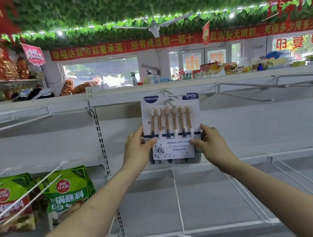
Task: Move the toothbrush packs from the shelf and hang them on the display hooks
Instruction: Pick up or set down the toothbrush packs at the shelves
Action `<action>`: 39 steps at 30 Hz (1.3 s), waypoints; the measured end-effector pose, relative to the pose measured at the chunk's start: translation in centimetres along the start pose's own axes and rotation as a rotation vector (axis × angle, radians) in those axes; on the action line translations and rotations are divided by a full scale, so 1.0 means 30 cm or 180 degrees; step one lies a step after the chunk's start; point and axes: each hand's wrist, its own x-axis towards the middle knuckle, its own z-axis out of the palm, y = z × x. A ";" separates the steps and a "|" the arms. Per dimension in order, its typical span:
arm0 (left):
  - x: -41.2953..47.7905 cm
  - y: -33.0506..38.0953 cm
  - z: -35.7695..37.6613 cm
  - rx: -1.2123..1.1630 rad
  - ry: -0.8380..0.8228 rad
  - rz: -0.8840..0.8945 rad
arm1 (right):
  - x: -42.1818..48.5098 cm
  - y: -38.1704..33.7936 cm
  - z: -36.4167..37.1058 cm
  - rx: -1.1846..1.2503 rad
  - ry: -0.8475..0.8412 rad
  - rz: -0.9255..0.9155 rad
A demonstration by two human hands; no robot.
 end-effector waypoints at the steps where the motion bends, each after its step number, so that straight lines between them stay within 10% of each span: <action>1: 0.017 -0.009 0.008 0.0050 0.0010 0.0005 | 0.016 0.004 0.006 -0.0072 0.0060 0.0011; 39: 0.129 -0.063 0.000 0.0459 -0.0096 -0.0095 | 0.100 -0.037 0.098 -0.0830 0.0297 0.0178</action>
